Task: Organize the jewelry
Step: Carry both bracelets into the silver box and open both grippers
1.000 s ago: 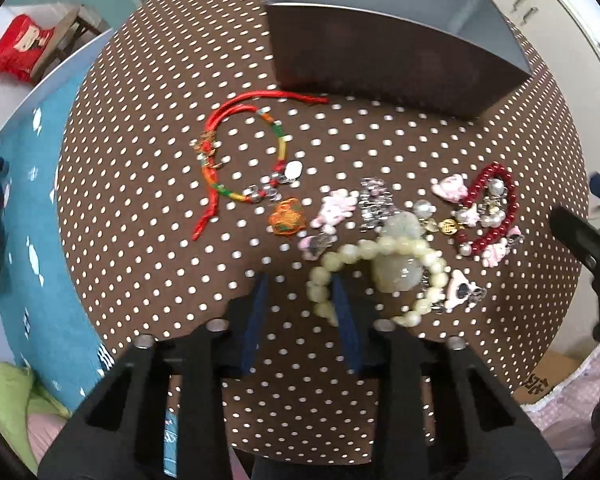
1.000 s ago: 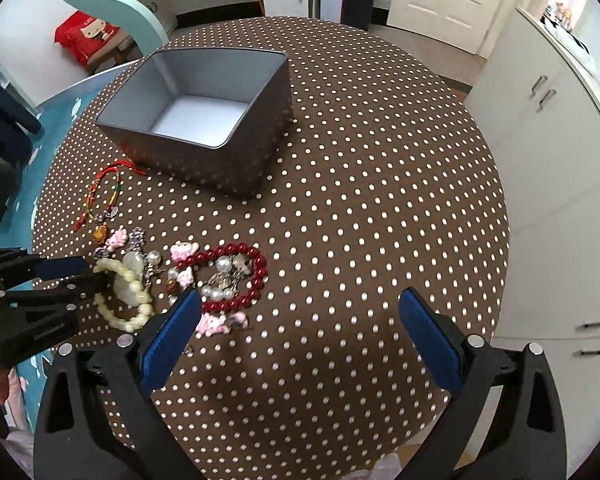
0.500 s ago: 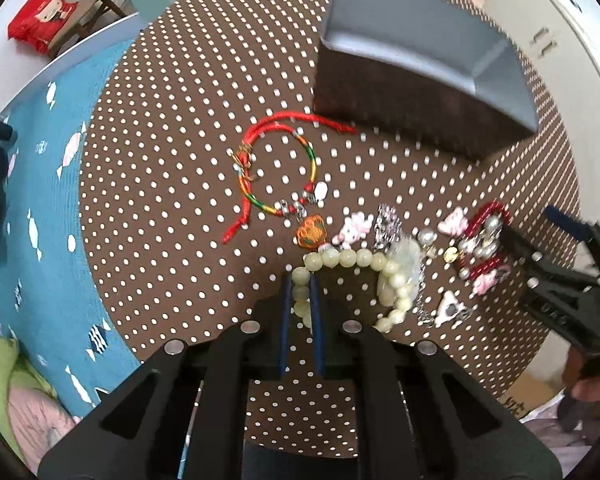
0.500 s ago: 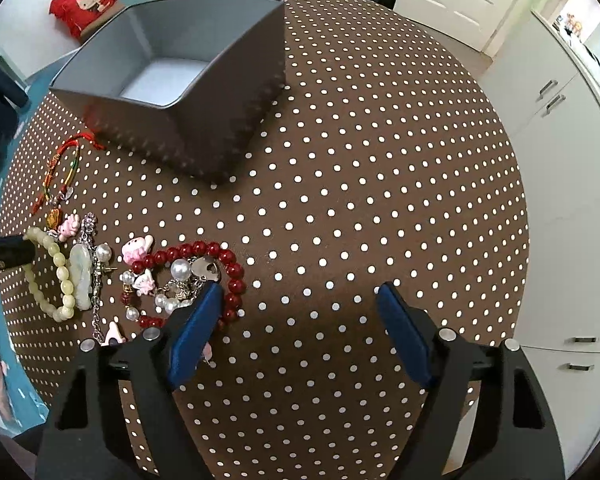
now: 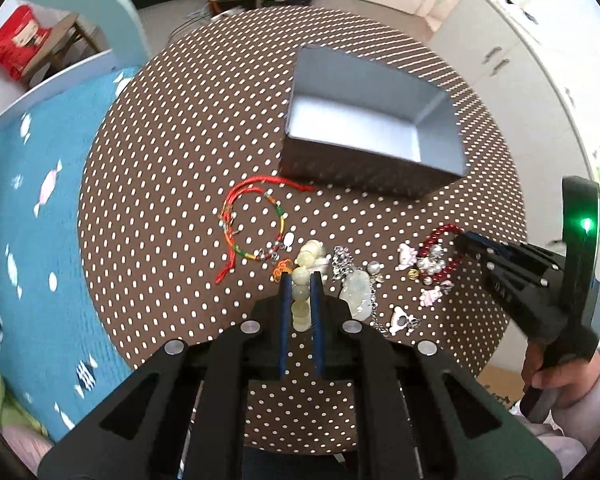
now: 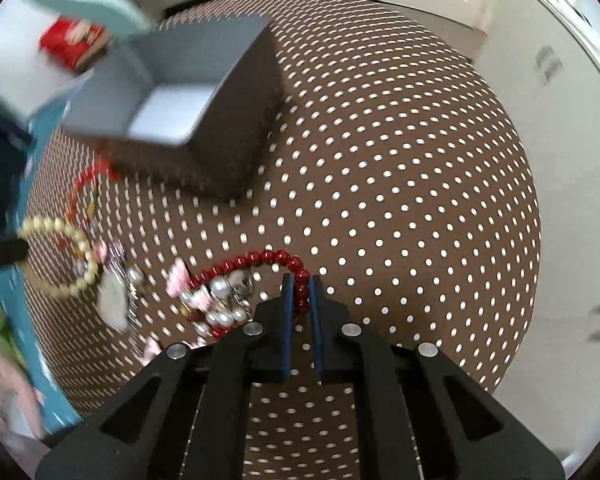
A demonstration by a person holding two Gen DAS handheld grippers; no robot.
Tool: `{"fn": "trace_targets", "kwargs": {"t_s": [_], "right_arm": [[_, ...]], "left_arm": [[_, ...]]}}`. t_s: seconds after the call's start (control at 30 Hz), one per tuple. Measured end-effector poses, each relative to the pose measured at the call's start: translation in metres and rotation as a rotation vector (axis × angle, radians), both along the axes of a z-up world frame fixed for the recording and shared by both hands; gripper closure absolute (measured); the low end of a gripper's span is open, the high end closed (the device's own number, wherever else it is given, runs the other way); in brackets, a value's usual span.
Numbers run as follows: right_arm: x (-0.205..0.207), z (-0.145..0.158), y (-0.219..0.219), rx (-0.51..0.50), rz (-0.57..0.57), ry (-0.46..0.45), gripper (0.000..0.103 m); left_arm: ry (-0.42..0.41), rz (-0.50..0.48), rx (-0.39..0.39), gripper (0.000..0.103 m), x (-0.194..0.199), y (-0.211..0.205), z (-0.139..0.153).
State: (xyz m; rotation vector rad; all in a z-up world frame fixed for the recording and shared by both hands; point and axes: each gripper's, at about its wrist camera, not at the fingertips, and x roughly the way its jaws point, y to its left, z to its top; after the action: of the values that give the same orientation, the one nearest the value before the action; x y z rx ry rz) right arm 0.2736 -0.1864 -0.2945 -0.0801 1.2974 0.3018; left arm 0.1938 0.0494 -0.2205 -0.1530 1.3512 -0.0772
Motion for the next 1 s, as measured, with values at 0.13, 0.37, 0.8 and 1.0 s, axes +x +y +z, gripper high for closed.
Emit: {"fn": "trace_targets", "kwargs": {"t_s": [0.13,0.37,0.8,1.0], "right_arm": [[0.004,0.02,-0.005,0.013,-0.066,-0.038,0.096],[-0.012,0.061,-0.002,0.052,-0.129,-0.091,0.096],[-0.037,0.138,0.025,0.099,-0.161,-0.243,0.096],[-0.028,0.155,0.043,0.135,-0.103,-0.308,0.096]], "left_arm": [[-0.023,-0.069,-0.033,0.094,-0.006,-0.003,0.015],[-0.077,-0.137,-0.076,0.094,-0.006,-0.001,0.033],[-0.189,-0.184,-0.131,0.094,0.005,0.001,0.066],[-0.251,-0.2,-0.132,0.094,0.017,-0.005,0.091]]}}
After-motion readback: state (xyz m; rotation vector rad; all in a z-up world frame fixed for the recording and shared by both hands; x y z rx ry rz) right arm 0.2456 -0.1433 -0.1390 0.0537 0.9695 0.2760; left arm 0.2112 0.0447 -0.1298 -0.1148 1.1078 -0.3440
